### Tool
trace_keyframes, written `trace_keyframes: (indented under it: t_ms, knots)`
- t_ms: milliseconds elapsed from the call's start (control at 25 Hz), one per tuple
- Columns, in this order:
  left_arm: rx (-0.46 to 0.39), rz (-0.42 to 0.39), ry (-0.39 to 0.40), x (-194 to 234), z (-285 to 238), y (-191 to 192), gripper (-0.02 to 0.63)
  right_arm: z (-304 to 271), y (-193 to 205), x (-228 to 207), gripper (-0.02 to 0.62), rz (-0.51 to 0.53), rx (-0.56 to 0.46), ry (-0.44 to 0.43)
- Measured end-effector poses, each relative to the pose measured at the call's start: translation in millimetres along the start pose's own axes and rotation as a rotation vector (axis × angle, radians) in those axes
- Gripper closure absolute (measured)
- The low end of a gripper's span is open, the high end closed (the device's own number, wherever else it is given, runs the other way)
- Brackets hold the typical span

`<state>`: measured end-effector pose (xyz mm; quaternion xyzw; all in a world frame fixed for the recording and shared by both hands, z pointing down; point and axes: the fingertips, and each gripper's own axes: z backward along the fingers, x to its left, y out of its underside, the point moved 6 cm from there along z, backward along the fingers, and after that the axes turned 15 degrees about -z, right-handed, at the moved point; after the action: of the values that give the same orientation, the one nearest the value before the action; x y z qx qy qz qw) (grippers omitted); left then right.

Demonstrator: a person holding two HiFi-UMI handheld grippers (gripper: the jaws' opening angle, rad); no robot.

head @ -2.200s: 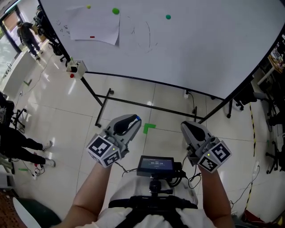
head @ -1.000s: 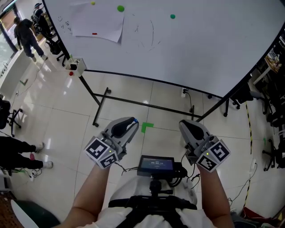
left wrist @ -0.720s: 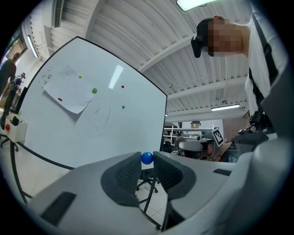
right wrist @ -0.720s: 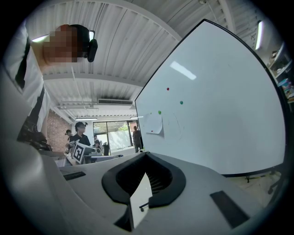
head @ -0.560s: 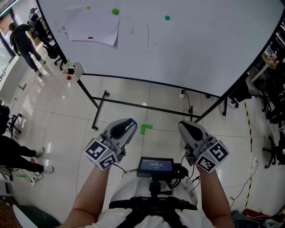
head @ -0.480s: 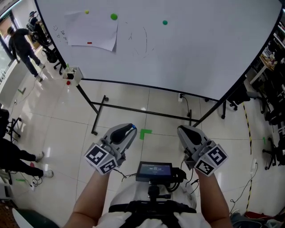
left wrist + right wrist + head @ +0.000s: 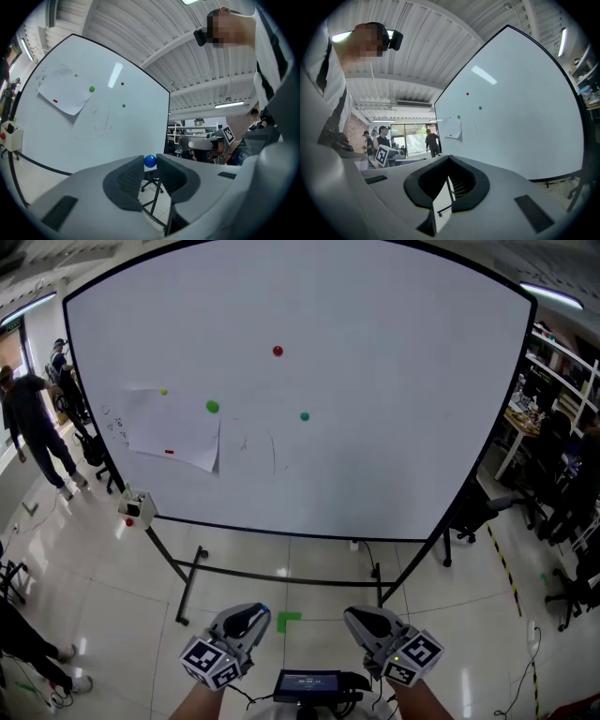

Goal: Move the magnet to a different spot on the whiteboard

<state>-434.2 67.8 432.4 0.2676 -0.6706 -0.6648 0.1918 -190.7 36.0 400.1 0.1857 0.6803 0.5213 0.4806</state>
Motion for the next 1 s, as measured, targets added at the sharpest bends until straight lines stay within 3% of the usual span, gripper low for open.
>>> trace_keyframes:
  t_ms: [640,1000]
  knots:
    - [0.077,-0.055,-0.044,1.8,-63.8,-14.4,0.494,0.6,-36.6,-62.3,0.566,-0.015,-0.033,-0.027]
    - [0.146,-0.274,-0.051,7.9,-141.1,-55.6,0.494,5.9,-74.9,-119.7,0.566,-0.039,-0.084,-0.033]
